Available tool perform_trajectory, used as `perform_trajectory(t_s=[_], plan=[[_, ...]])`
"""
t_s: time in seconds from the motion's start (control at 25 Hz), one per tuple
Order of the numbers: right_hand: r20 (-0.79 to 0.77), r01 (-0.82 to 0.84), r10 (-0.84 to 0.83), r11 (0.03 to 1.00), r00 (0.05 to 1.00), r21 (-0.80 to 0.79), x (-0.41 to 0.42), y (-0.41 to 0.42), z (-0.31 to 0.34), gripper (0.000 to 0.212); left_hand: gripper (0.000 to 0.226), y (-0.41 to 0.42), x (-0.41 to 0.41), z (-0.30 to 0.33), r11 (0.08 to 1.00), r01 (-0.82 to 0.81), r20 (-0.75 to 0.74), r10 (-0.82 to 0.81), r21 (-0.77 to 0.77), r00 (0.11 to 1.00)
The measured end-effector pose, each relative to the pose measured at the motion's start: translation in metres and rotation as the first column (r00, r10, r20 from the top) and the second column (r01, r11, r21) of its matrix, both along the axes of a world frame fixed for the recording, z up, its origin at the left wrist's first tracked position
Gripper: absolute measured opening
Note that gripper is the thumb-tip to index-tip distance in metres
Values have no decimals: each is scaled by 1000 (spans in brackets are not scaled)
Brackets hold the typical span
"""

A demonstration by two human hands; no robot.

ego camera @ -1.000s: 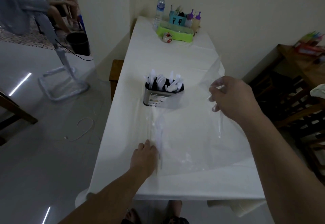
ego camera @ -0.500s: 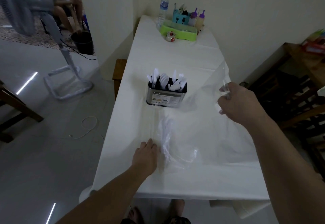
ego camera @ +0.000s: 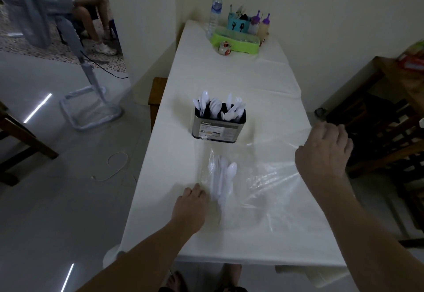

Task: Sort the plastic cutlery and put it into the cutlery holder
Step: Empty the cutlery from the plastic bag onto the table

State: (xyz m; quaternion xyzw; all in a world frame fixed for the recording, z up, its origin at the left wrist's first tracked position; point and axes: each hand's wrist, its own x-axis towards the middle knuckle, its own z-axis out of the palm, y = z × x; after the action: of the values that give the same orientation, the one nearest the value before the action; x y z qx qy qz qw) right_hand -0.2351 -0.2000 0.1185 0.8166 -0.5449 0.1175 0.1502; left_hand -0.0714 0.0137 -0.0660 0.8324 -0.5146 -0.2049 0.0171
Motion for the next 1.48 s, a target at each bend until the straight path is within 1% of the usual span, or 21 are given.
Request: perform_trajectory(t_s=[0.04, 0.08, 0.12, 0.2, 0.24, 0.32, 0.44, 0.52, 0.6, 0.68, 0.84, 0.92, 1.0, 1.08, 1.16, 1.24, 1.32, 1.36, 1.4, 1.48], plan=[[5, -72, 72, 997, 997, 8, 2, 1, -6, 54, 49, -1, 0, 0, 1000, -7, -8, 7, -8, 1000], [22, -134, 133, 989, 991, 57, 6, 4, -14, 49, 49, -2, -1, 0, 1000, -21, -23, 21, -18, 1000], [54, -182, 176, 973, 983, 143, 12, 10, -23, 43, 48, -4, -1, 1, 999, -43, -43, 42, -30, 998], [123, -259, 230, 899, 965, 352, 27, 27, -46, 36, 45, -8, 0, 0, 992, -106, -111, 98, -69, 989], [129, -287, 256, 854, 958, 435, 34, 39, -59, 34, 45, -10, 0, -1, 983, -156, -165, 139, -93, 976], [101, -314, 311, 779, 945, 543, 49, 61, -83, 34, 48, -14, 3, -3, 954, -265, -265, 222, -141, 938], [78, -301, 328, 718, 942, 628, 67, 84, -111, 34, 47, -18, 6, -5, 929, -334, -326, 270, -159, 906], [64, -279, 321, 688, 945, 670, 77, 92, -125, 32, 47, -21, 6, -4, 921, -352, -341, 281, -165, 897], [77, -250, 282, 650, 956, 718, 87, 98, -135, 30, 48, -24, 9, -3, 896, -408, -396, 316, -173, 862], [100, -220, 223, 614, 970, 758, 97, 104, -143, 29, 50, -25, 15, -3, 849, -509, -487, 387, -144, 783], [81, -166, 172, 574, 982, 802, 117, 117, -157, 29, 51, -27, 30, -3, 721, -692, -658, 501, -42, 562], [29, -126, 173, 580, 984, 805, 126, 124, -162, 28, 52, -26, 37, -5, 691, -723, -704, 516, 6, 488], [-15, -89, 167, 598, 986, 797, 132, 129, -168, 23, 51, -25, 43, -9, 675, -737, -738, 516, 38, 435], [-52, -67, 172, 619, 984, 782, 134, 134, -172, 22, 48, -24, 47, -10, 680, -731, -745, 512, 48, 428], [-62, -67, 180, 628, 982, 776, 137, 136, -175, 22, 43, -24, 50, -9, 697, -716, -739, 505, 44, 446], [-58, -66, 178, 617, 982, 784, 139, 137, -174, 22, 36, -24, 54, -7, 718, -695, -717, 503, 37, 482], [-25, -39, 101, 583, 995, 811, 137, 135, -173, 20, 20, -27, 57, -10, 745, -667, -701, 493, 34, 515], [-5, -26, 54, 570, 999, 822, 134, 135, -172, 23, 19, -29, 57, -10, 752, -657, -701, 494, 47, 514], [20, -14, -4, 558, 1000, 830, 131, 134, -172, 26, 27, -32, 56, -9, 755, -652, -709, 496, 68, 501], [63, 1, -103, 532, 993, 847, 125, 135, -174, 18, 35, -37, 54, -6, 749, -655, -728, 505, 103, 464]])
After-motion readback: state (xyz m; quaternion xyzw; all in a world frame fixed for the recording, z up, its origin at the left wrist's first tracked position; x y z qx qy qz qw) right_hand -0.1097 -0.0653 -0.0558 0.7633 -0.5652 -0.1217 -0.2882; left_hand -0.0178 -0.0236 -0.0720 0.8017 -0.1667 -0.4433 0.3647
